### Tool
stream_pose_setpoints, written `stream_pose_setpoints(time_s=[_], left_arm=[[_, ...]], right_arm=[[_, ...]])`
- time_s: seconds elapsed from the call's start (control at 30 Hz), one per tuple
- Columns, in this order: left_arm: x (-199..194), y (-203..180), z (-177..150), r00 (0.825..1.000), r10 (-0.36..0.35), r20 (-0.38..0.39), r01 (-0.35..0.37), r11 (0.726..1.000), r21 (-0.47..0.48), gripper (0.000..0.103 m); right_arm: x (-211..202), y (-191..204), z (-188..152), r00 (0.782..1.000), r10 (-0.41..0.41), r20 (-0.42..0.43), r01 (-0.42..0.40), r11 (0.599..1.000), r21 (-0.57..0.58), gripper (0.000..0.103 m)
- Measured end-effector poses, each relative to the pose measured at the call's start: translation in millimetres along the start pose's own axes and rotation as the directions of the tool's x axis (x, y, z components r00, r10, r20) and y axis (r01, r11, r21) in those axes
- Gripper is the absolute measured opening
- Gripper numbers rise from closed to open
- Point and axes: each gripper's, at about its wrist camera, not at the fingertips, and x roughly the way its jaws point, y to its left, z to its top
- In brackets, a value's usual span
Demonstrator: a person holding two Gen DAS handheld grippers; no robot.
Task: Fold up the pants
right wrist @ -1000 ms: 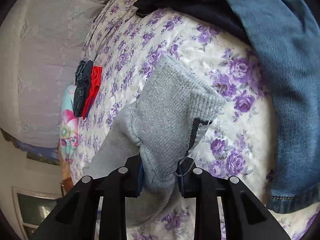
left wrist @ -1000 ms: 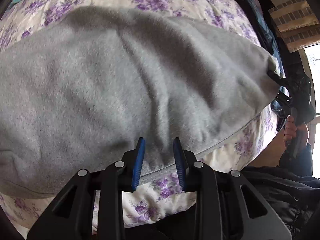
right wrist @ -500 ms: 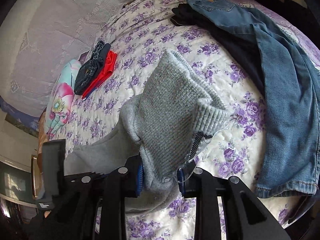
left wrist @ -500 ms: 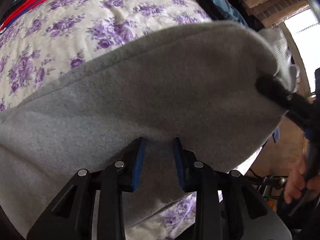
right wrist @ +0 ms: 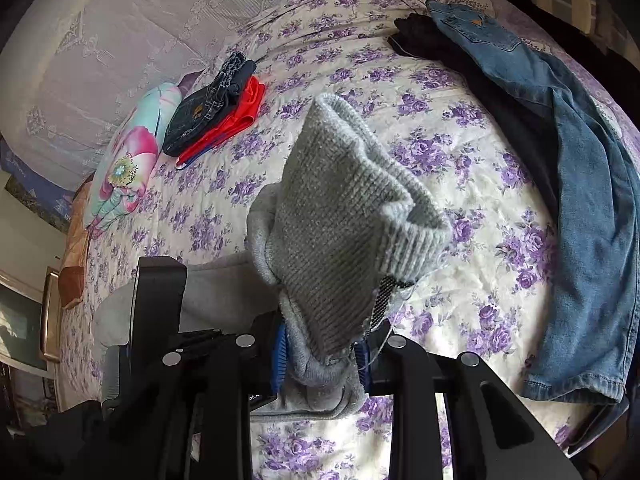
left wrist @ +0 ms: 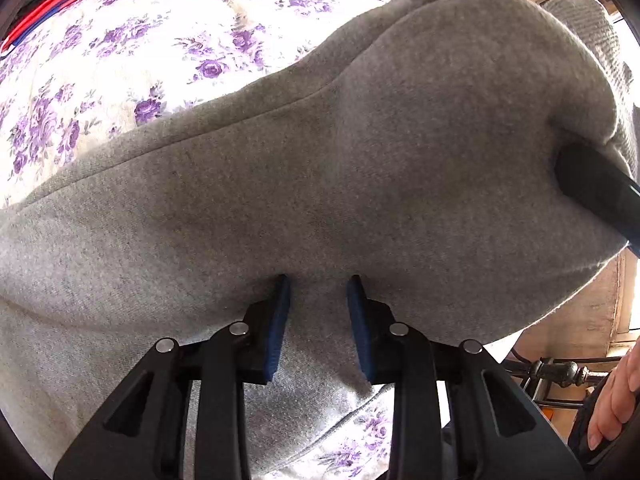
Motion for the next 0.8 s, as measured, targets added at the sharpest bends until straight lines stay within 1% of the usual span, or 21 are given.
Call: stream_pose_setpoints(time_s=[0.13, 0.23, 0.33, 0.4, 0.43, 0.5, 0.57, 0.63, 0.7, 0.73, 0.77, 0.8], left_arm=[[-2, 8, 0, 1.000, -0.029, 0.006, 0.029, 0.999, -0.017, 0.029], [-18, 30, -6, 0.998, -0.063, 0.014, 0.064, 0.997, -0.041, 0.029], [-53, 67, -20, 0.994, -0.077, 0.075, 0.085, 0.991, -0.106, 0.029], [-85, 107, -38, 0.989, -0.049, 0.140, 0.076, 0.979, -0.189, 0.029], [-101, 130, -50, 0.986, -0.021, 0.168, 0.062, 0.968, -0.242, 0.029], [-135, 177, -81, 0.977, 0.061, 0.202, 0.015, 0.936, -0.353, 0.029], [-168, 220, -119, 0.964, 0.167, 0.207, -0.056, 0.888, -0.457, 0.029], [-186, 259, -152, 0.954, 0.238, 0.183, -0.103, 0.831, -0.546, 0.029], [-195, 292, -178, 0.949, 0.269, 0.167, -0.112, 0.778, -0.618, 0.029], [-194, 303, -187, 0.951, 0.259, 0.168, -0.097, 0.766, -0.636, 0.027], [-194, 307, -193, 0.956, 0.233, 0.181, -0.066, 0.766, -0.640, 0.025], [-194, 309, -196, 0.956, 0.221, 0.191, -0.050, 0.768, -0.639, 0.024]], right_arm=[[0, 5, 1, 1.000, -0.022, -0.008, 0.022, 1.000, -0.018, 0.028], [-1, 13, 4, 0.999, -0.038, -0.011, 0.038, 0.998, -0.040, 0.028], [-2, 26, 8, 0.999, -0.040, -0.010, 0.039, 0.997, -0.073, 0.028], [-3, 40, 10, 0.999, -0.032, -0.008, 0.031, 0.994, -0.108, 0.028], [-3, 49, 10, 1.000, -0.026, -0.006, 0.025, 0.991, -0.129, 0.028], [-1, 68, 9, 1.000, -0.010, -0.005, 0.009, 0.985, -0.174, 0.028], [4, 89, 7, 1.000, 0.004, -0.014, -0.007, 0.975, -0.221, 0.028], [13, 108, 4, 0.999, 0.020, -0.035, -0.028, 0.966, -0.257, 0.028], [28, 130, 1, 0.996, 0.037, -0.076, -0.058, 0.954, -0.295, 0.028], [35, 143, -2, 0.994, 0.044, -0.098, -0.074, 0.944, -0.321, 0.028], [42, 158, -5, 0.991, 0.053, -0.125, -0.094, 0.931, -0.352, 0.028], [49, 172, -10, 0.987, 0.061, -0.146, -0.113, 0.917, -0.382, 0.028]])
